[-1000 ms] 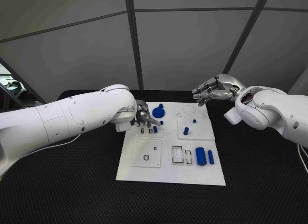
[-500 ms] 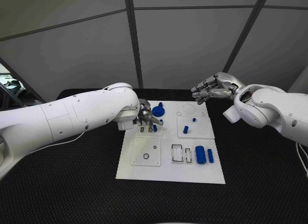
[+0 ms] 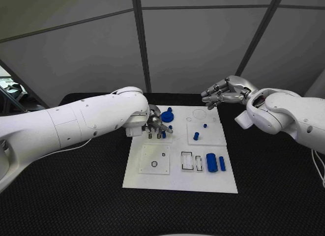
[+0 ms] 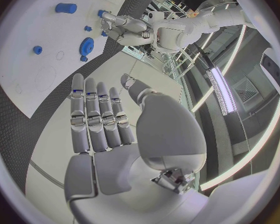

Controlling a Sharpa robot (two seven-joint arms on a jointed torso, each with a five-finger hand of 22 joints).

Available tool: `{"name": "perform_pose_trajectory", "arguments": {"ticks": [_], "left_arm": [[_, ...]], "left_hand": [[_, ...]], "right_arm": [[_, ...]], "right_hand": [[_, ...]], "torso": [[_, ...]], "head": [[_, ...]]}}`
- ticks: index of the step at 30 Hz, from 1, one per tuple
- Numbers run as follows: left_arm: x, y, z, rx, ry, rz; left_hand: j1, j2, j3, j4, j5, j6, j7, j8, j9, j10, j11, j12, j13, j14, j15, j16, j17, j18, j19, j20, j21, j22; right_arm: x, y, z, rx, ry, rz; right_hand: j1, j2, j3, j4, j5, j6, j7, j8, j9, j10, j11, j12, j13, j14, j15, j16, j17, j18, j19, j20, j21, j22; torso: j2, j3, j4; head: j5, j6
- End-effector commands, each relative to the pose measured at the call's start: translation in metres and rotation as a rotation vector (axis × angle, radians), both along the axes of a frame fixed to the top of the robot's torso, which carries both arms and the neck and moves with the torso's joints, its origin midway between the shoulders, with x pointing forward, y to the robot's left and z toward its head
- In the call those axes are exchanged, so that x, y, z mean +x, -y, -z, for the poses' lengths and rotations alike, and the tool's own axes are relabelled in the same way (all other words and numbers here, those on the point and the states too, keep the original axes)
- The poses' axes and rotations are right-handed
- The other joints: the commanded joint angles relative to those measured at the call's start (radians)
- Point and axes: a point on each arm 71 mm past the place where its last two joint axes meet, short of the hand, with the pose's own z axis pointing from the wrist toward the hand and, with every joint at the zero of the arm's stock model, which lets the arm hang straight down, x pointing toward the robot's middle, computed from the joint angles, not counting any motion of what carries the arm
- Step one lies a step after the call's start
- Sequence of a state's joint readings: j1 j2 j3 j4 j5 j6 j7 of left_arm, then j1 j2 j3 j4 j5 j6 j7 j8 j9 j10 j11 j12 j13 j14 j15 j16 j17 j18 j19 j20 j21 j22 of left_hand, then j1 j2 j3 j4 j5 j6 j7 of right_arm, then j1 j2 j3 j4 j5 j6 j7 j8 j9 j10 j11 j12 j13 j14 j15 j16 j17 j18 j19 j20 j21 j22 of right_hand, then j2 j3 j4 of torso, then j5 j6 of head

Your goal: Assemble the parts on the task board

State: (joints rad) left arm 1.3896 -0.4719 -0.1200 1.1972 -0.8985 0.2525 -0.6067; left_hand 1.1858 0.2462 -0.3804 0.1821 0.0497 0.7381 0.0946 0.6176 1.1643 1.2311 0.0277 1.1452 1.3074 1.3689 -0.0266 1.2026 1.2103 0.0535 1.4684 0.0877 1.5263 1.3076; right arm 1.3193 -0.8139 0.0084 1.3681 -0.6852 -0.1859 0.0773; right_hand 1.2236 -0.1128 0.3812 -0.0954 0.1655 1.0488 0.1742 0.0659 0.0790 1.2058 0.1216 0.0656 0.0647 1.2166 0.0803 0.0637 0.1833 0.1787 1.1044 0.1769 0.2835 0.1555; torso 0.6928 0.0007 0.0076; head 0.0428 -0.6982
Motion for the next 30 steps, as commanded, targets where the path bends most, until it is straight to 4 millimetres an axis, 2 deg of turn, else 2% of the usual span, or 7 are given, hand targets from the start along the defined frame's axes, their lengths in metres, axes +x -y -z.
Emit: {"name": "perform_pose_trajectory", "arguments": {"ticks": [1,11,30], "left_arm": [[0.0004,-0.0001,0.0002,0.031,-0.001,0.013],[0.0016,0.0005,0.0009,0.042,0.008,0.014],[0.0014,0.0040,0.0021,0.044,0.000,0.029]], "left_hand": [[0.007,0.001,0.004,-0.004,0.000,0.003,-0.004,0.003,0.000,-0.005,0.000,-0.005,0.096,0.000,-0.005,-0.004,-0.001,-0.028,0.032,-0.007,-0.003,0.151],[0.023,0.008,0.013,-0.013,0.001,0.004,-0.004,0.003,-0.001,-0.003,-0.001,-0.002,0.093,0.002,-0.006,-0.002,-0.003,-0.028,0.034,-0.008,-0.002,0.153],[0.077,0.030,0.046,-0.063,0.002,0.006,-0.007,0.002,-0.003,-0.001,-0.003,0.003,0.084,0.004,-0.008,0.002,-0.008,-0.029,0.037,-0.010,-0.001,0.159]], "right_arm": [[0.0003,-0.0013,-0.0019,0.003,0.010,-0.006],[0.0007,-0.0030,-0.0017,0.003,0.009,-0.011],[0.0014,-0.0050,-0.0012,0.003,0.006,-0.016]], "right_hand": [[-0.013,-0.001,-0.005,-0.002,0.003,-0.008,-0.002,-0.002,-0.001,-0.007,0.000,-0.003,0.000,-0.007,0.000,-0.002,-0.001,0.003,0.006,0.003,-0.003,-0.001],[-0.014,0.000,-0.006,-0.001,0.005,-0.008,-0.002,-0.002,-0.001,-0.007,0.000,-0.003,0.000,-0.007,0.001,-0.002,-0.002,0.003,0.006,0.004,-0.005,-0.003],[-0.014,0.002,-0.006,-0.001,0.007,-0.008,-0.002,-0.002,-0.001,-0.008,0.000,-0.003,0.000,-0.008,0.001,-0.002,-0.004,0.003,0.007,0.004,-0.007,-0.004]], "torso": [[0.000,0.0006,0.0008],[0.000,0.0006,0.0009],[0.000,0.0005,0.0016]], "head": [[-0.001,0.000],[-0.002,-0.002],[-0.001,-0.006]]}}
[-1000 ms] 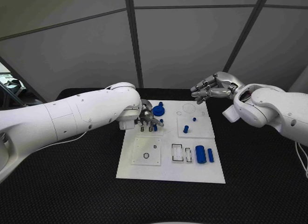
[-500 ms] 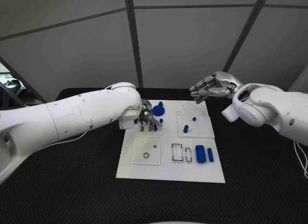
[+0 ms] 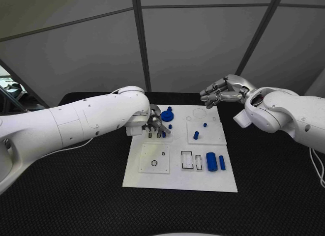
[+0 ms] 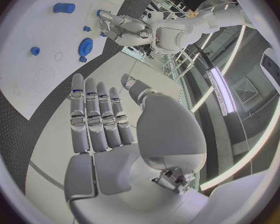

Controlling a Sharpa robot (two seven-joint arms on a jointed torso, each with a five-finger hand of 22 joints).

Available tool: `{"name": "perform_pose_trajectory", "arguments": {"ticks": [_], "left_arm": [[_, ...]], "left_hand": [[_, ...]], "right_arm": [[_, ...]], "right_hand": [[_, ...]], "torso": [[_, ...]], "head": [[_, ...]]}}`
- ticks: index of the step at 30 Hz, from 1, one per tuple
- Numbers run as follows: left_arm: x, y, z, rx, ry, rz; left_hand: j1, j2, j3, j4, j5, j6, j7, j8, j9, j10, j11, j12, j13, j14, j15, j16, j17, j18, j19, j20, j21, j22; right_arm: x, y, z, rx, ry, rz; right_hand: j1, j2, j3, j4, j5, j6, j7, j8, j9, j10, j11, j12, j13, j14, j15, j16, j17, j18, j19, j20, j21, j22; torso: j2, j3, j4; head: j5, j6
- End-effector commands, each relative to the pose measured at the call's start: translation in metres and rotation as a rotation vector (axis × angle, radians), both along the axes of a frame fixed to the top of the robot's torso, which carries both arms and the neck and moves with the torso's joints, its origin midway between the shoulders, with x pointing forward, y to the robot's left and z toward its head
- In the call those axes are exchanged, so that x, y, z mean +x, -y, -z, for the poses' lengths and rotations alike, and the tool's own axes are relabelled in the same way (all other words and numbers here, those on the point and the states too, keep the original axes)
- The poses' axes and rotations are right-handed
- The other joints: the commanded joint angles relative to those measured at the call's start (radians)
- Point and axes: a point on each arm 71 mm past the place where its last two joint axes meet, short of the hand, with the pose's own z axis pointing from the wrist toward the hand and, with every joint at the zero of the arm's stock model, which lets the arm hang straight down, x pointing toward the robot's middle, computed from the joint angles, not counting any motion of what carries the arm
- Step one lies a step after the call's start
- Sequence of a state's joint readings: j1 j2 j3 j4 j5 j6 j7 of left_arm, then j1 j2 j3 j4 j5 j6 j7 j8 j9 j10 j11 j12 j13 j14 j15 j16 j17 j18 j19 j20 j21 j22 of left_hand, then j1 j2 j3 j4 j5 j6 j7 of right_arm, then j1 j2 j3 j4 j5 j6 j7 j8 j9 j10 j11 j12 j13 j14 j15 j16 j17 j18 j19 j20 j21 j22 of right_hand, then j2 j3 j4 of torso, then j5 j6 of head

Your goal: Assemble the parts on the task board

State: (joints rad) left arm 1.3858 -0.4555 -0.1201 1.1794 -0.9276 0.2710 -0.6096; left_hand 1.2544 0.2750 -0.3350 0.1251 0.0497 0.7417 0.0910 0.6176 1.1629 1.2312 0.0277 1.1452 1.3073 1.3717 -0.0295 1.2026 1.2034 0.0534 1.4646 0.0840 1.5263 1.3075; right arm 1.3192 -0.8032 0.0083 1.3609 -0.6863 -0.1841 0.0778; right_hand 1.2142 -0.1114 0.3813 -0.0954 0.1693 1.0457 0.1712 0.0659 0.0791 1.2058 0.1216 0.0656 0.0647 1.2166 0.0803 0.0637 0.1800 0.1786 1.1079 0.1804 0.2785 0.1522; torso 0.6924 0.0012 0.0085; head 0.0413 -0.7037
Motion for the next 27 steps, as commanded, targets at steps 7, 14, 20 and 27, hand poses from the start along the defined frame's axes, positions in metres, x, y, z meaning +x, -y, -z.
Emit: {"name": "perform_pose_trajectory", "arguments": {"ticks": [7,14,20,27], "left_arm": [[0.000,0.002,0.000,0.007,-0.004,0.019],[-0.001,0.001,0.000,-0.007,-0.005,0.025],[-0.002,-0.001,0.001,-0.039,-0.029,0.016],[-0.006,-0.009,0.001,-0.126,-0.079,-0.036]], "left_hand": [[0.026,0.017,0.024,-0.022,0.004,0.004,-0.006,0.000,-0.004,-0.001,-0.005,0.005,0.080,0.002,-0.007,0.004,-0.004,-0.030,0.043,-0.008,0.001,0.162],[0.079,0.018,0.122,-0.050,0.100,-0.001,-0.015,-0.017,-0.020,-0.007,-0.013,0.001,0.068,0.001,-0.012,0.006,-0.011,-0.030,0.044,-0.013,0.001,0.164],[0.105,0.018,0.175,-0.074,0.162,-0.004,-0.016,-0.029,-0.031,-0.010,-0.015,-0.004,0.058,0.001,-0.013,0.009,-0.013,-0.031,0.047,-0.015,0.002,0.169],[0.115,0.018,0.221,-0.092,0.184,0.002,-0.023,-0.010,-0.018,-0.001,-0.018,0.005,0.056,0.004,-0.015,0.016,-0.011,-0.033,0.051,-0.016,0.005,0.176]], "right_arm": [[0.000,-0.002,-0.001,0.002,0.005,-0.012],[0.001,-0.001,-0.001,0.000,0.002,-0.011],[0.001,-0.001,-0.001,-0.003,-0.003,-0.013],[0.002,0.001,0.000,-0.011,-0.007,-0.015]], "right_hand": [[-0.004,0.002,-0.006,-0.001,0.005,-0.005,0.001,-0.002,-0.001,-0.008,0.000,-0.003,0.000,-0.008,0.001,-0.002,-0.002,0.003,0.004,0.001,-0.004,-0.002],[-0.003,0.003,-0.006,-0.002,0.007,-0.006,0.001,-0.002,-0.001,-0.009,0.000,-0.003,0.000,-0.008,0.000,-0.002,-0.004,0.004,0.005,0.000,-0.006,-0.004],[-0.002,0.003,-0.006,-0.003,0.008,-0.006,0.001,-0.002,-0.001,-0.010,0.000,-0.004,-0.001,-0.009,0.001,-0.002,-0.005,0.004,0.005,0.001,-0.008,-0.005],[-0.002,0.003,-0.007,-0.004,0.009,-0.008,0.002,-0.003,-0.002,-0.013,0.001,-0.004,-0.001,-0.011,0.001,-0.003,-0.007,0.003,0.004,0.001,-0.012,-0.008]], "torso": [[0.000,-0.0003,0.0005],[0.000,0.0003,0.0012],[0.000,-0.0002,0.0016],[0.000,-0.0004,0.0038]], "head": [[-0.001,-0.003],[0.000,-0.004],[0.001,-0.006],[0.000,-0.006]]}}
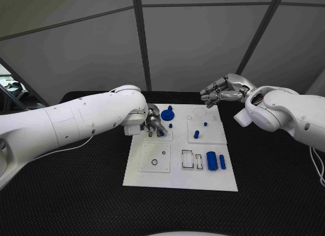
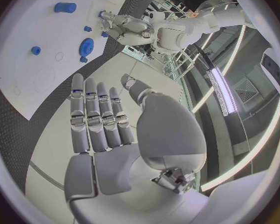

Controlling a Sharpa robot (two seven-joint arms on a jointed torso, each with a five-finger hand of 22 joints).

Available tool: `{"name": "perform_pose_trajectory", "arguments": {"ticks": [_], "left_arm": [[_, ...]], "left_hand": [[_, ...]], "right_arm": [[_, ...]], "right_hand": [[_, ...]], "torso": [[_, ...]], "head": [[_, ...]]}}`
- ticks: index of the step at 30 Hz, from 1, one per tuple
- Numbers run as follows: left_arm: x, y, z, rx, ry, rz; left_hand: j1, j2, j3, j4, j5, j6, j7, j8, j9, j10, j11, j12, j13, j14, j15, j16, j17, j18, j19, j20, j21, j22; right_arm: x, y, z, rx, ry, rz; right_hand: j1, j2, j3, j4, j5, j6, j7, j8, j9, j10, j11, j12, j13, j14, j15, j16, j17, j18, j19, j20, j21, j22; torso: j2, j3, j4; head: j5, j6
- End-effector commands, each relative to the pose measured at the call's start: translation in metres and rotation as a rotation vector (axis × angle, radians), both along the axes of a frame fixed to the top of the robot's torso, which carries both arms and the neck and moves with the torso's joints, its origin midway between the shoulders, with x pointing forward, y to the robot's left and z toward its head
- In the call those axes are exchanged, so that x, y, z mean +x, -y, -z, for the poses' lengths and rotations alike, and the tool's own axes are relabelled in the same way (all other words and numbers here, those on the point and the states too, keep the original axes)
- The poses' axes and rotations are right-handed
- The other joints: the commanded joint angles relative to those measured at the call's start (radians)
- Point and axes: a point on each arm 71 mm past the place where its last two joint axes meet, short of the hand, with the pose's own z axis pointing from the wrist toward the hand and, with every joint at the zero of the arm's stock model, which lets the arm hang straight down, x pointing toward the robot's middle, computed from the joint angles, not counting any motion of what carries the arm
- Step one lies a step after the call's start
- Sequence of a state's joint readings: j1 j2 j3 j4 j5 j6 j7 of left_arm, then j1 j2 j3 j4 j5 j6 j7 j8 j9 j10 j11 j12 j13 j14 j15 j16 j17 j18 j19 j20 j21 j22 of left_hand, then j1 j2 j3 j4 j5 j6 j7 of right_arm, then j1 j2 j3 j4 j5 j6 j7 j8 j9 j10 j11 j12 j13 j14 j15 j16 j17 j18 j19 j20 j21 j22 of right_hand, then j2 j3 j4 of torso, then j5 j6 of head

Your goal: Assemble the parts on the task board

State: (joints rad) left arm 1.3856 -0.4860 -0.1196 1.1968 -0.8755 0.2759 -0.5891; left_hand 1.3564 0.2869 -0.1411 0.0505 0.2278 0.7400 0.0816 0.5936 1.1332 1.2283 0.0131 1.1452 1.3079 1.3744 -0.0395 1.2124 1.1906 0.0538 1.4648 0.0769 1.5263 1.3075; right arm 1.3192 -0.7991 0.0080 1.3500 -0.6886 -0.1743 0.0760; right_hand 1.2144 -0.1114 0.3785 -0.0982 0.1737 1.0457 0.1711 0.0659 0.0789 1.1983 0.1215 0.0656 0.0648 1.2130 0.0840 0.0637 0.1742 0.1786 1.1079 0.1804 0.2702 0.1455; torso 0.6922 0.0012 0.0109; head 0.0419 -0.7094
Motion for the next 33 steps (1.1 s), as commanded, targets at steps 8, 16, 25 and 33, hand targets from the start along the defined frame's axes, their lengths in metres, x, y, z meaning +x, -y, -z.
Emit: {"name": "perform_pose_trajectory", "arguments": {"ticks": [8,16,25,33], "left_arm": [[-0.005,-0.012,-0.004,-0.140,0.019,-0.100],[-0.011,-0.019,-0.005,-0.165,0.116,-0.141],[-0.018,-0.021,0.005,-0.113,0.186,-0.138],[-0.021,-0.020,0.012,-0.067,0.195,-0.121]], "left_hand": [[0.017,0.002,0.080,-0.053,0.041,-0.004,-0.014,0.040,0.031,0.002,-0.006,0.006,0.049,0.002,-0.008,0.009,-0.002,-0.034,0.054,-0.012,0.007,0.182],[0.008,-0.002,0.096,-0.074,0.043,-0.002,-0.014,0.050,0.036,0.008,-0.007,0.010,0.047,0.007,-0.009,0.013,-0.001,-0.037,0.063,-0.013,0.013,0.196],[-0.004,-0.003,0.104,-0.087,0.026,0.000,-0.014,0.054,0.035,0.008,-0.007,0.007,0.042,0.009,-0.009,0.011,-0.004,-0.038,0.064,-0.013,0.014,0.198],[-0.008,-0.003,0.108,-0.094,0.024,0.002,-0.015,0.055,0.034,0.012,-0.008,0.010,0.042,0.013,-0.010,0.015,-0.001,-0.040,0.069,-0.014,0.017,0.205]], "right_arm": [[0.001,0.003,0.000,-0.011,-0.007,-0.010],[0.001,0.004,0.001,-0.014,-0.009,-0.008],[0.002,0.005,0.001,-0.018,-0.009,-0.009],[0.002,0.005,0.001,-0.021,-0.007,-0.010]], "right_hand": [[-0.003,0.003,-0.007,-0.002,0.005,-0.015,0.005,-0.004,-0.003,-0.012,0.004,-0.004,-0.001,-0.012,0.000,-0.003,-0.007,0.003,0.003,0.003,-0.013,-0.008],[-0.003,0.003,-0.008,-0.002,0.005,-0.017,0.005,-0.004,-0.003,-0.013,0.004,-0.004,-0.001,-0.012,0.001,-0.003,-0.008,0.003,0.003,0.003,-0.015,-0.009],[-0.003,0.003,-0.008,-0.002,0.005,-0.017,0.005,-0.004,-0.003,-0.013,0.004,-0.004,-0.001,-0.012,0.001,-0.003,-0.008,0.003,0.003,0.003,-0.015,-0.009],[-0.003,0.003,-0.008,-0.002,0.005,-0.017,0.005,-0.004,-0.004,-0.013,0.004,-0.004,-0.001,-0.012,0.001,-0.003,-0.009,0.003,0.003,0.003,-0.015,-0.010]], "torso": [[-0.002,0.0017,0.0036],[-0.002,0.0026,0.0040],[-0.001,0.0024,0.0035],[-0.001,0.0020,0.0016]], "head": [[0.003,0.000],[0.010,-0.001],[0.015,-0.004],[0.016,-0.006]]}}
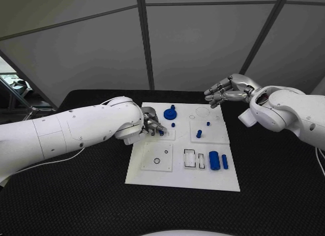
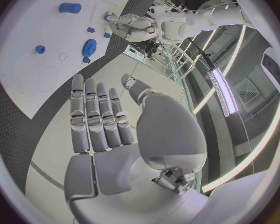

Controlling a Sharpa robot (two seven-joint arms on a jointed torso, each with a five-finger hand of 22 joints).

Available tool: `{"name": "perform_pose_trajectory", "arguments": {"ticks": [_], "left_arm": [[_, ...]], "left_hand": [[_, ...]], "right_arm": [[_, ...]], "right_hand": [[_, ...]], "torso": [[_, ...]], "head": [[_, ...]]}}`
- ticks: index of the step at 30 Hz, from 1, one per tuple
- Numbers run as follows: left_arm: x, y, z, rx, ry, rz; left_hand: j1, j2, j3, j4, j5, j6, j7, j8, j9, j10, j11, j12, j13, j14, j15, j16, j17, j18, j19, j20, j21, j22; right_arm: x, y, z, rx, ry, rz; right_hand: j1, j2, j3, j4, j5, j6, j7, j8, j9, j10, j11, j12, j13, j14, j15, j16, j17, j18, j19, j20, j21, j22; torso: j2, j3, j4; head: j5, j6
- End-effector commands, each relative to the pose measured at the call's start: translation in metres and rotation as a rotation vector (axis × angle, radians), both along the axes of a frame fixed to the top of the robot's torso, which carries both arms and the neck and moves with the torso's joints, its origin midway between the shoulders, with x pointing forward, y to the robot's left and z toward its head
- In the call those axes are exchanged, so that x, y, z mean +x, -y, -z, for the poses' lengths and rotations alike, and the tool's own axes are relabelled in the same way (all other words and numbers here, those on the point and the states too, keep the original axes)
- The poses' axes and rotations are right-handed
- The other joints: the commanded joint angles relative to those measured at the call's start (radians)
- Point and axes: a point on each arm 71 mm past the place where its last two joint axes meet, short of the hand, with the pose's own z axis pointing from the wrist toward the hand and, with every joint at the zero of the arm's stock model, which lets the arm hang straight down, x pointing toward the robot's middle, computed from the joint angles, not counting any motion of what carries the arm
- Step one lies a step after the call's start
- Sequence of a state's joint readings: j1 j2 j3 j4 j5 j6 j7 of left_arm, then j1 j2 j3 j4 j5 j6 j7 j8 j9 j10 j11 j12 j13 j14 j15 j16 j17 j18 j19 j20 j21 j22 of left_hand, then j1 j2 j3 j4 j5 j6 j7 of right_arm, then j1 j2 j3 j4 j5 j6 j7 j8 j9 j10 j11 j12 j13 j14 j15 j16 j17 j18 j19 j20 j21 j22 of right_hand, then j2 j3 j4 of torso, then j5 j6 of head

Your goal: Assemble the parts on the task board

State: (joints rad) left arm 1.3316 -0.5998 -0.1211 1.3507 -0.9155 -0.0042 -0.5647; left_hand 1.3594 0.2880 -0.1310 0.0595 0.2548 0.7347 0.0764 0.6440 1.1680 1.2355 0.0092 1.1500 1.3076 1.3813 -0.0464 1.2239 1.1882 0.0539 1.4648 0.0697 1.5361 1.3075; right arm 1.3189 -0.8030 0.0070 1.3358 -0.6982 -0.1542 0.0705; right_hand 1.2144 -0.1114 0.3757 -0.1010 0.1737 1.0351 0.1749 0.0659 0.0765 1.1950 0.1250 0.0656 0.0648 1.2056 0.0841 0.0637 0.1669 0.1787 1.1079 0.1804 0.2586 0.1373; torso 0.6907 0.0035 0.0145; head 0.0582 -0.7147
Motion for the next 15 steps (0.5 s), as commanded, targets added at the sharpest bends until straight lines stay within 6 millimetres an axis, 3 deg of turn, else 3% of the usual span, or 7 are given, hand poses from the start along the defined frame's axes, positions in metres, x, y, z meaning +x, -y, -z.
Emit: {"name": "perform_pose_trajectory", "arguments": {"ticks": [1,6,12,15], "left_arm": [[0.0006,0.0006,-0.0019,0.044,0.047,0.005],[-0.0019,0.0023,0.0003,0.064,0.027,0.028],[-0.0039,0.0027,0.0025,0.086,-0.002,0.054],[-0.0042,0.0025,0.0028,0.090,-0.007,0.057]], "left_hand": [[-0.011,-0.004,0.098,-0.105,-0.003,0.007,-0.010,0.005,-0.001,0.006,-0.004,0.006,0.042,0.007,-0.004,0.004,0.002,-0.040,0.070,-0.007,0.008,0.206],[-0.021,-0.004,0.110,-0.122,0.013,0.011,-0.011,0.007,-0.004,0.009,-0.005,0.007,0.039,0.011,-0.005,0.005,0.001,-0.041,0.072,-0.008,0.009,0.210],[-0.060,-0.011,0.140,-0.157,0.102,0.014,-0.010,0.011,-0.009,0.013,-0.005,0.009,0.032,0.016,-0.005,0.007,0.000,-0.043,0.077,-0.009,0.013,0.218],[-0.073,-0.013,0.150,-0.166,0.117,0.016,-0.010,0.014,-0.009,0.014,-0.005,0.010,0.031,0.018,-0.005,0.007,-0.001,-0.043,0.079,-0.009,0.014,0.221]], "right_arm": [[-0.0002,-0.0008,-0.0012,-0.003,0.004,-0.012],[-0.0001,-0.0008,-0.0011,-0.004,0.004,-0.012],[0.0002,-0.0011,-0.0010,-0.003,0.004,-0.013],[0.0003,-0.0011,-0.0009,-0.003,0.004,-0.014]], "right_hand": [[-0.003,0.004,-0.005,0.000,0.005,-0.007,0.002,-0.004,-0.001,-0.011,0.001,-0.004,-0.001,-0.005,0.001,-0.003,-0.002,0.002,0.003,0.004,-0.005,-0.002],[-0.003,0.004,-0.005,0.000,0.005,-0.007,0.002,-0.004,-0.001,-0.011,0.001,-0.004,-0.001,-0.005,0.001,-0.003,-0.002,0.002,0.003,0.004,-0.005,-0.002],[-0.003,0.004,-0.005,0.000,0.005,-0.007,0.002,-0.004,-0.001,-0.011,0.001,-0.004,-0.001,-0.005,0.001,-0.003,-0.002,0.002,0.003,0.004,-0.005,-0.002],[-0.003,0.004,-0.005,0.000,0.005,-0.007,0.002,-0.004,-0.001,-0.011,0.001,-0.004,-0.001,-0.005,0.001,-0.003,-0.002,0.002,0.003,0.004,-0.005,-0.002]], "torso": [[0.001,-0.0001,-0.0017],[0.001,0.0002,-0.0007],[0.001,0.0007,-0.0009],[0.001,0.0004,-0.0007]], "head": [[0.000,-0.001],[0.000,-0.002],[0.000,-0.005],[0.000,-0.006]]}}
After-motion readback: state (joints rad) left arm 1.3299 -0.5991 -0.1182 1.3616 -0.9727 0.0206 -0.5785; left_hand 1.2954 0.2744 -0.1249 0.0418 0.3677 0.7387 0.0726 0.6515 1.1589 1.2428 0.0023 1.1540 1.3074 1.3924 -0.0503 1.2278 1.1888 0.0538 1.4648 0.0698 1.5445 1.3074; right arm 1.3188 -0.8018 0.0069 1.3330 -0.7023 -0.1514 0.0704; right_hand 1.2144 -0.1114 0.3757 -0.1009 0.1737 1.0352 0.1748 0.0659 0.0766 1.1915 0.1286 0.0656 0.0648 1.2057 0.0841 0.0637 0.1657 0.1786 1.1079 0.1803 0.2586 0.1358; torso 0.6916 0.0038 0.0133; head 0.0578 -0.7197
